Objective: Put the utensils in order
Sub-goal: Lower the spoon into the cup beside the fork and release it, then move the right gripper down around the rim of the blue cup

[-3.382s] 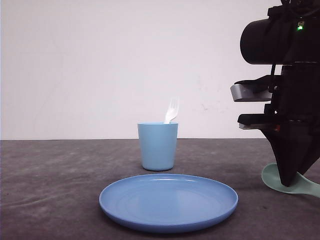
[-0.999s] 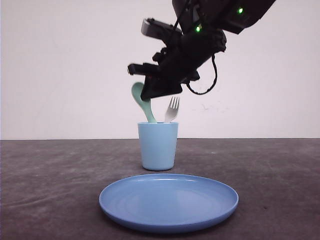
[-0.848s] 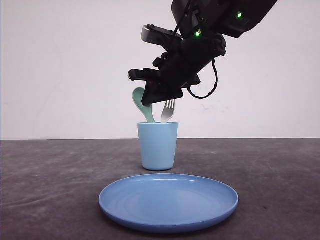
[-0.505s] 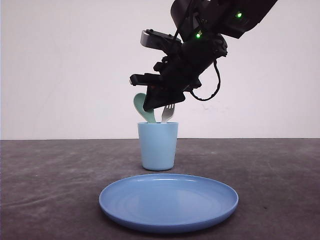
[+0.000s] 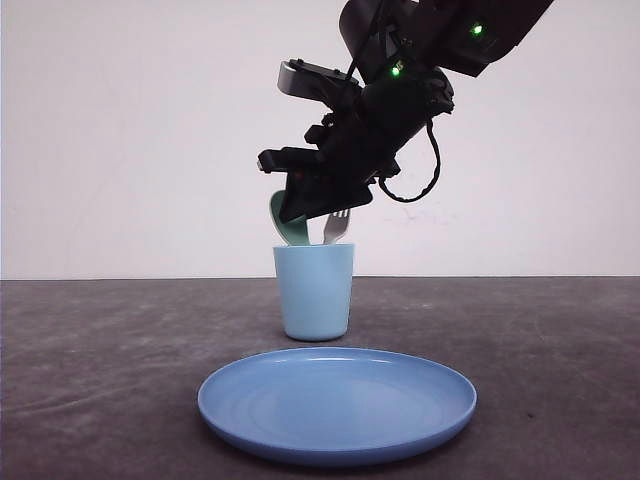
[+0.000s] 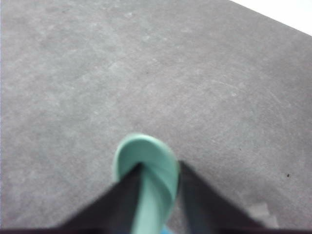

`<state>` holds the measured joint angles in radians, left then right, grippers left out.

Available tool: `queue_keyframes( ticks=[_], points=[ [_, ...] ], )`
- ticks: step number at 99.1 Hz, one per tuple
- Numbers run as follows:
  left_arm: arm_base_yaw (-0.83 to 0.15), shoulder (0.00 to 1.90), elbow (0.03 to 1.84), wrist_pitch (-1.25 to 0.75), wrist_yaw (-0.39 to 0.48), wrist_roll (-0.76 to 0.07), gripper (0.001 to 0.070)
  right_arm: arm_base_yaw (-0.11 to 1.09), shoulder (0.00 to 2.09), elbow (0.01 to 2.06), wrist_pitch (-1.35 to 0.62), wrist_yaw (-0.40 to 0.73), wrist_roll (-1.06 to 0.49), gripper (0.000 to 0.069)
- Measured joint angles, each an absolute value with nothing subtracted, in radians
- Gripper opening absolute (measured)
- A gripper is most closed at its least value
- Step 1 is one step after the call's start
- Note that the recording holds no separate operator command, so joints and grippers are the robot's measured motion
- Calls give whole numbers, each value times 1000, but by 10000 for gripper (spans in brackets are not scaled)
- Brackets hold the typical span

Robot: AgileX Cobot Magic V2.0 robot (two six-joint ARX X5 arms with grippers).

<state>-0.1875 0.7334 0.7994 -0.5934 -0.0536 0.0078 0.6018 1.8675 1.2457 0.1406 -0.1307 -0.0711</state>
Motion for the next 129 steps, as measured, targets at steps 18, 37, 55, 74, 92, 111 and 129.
queue_keyframes(
  ticks=[18,37,55,74,92,111,129],
  points=[
    [-187,733,799,-593,-54,8,276,605,1868,1246,147,-132,-71,394],
    [-187,733,799,-593,-54,8,276,610,1866,1246,143,-158,-71,508],
    [-187,733,799,-593,-54,9,276,612,1811,1246,92,-158,-64,530],
    [-187,733,799,-594,-54,8,276,612,1725,1248,-8,-157,-63,531],
    [-187,733,799,-594,-54,8,276,612,1665,1248,-168,-157,-52,531],
    [-187,733,799,-594,-54,9,276,612,1584,1248,-278,-135,-25,531],
    [-187,733,799,-596,-54,8,276,612,1524,1248,-333,-95,-14,531]
  ],
)
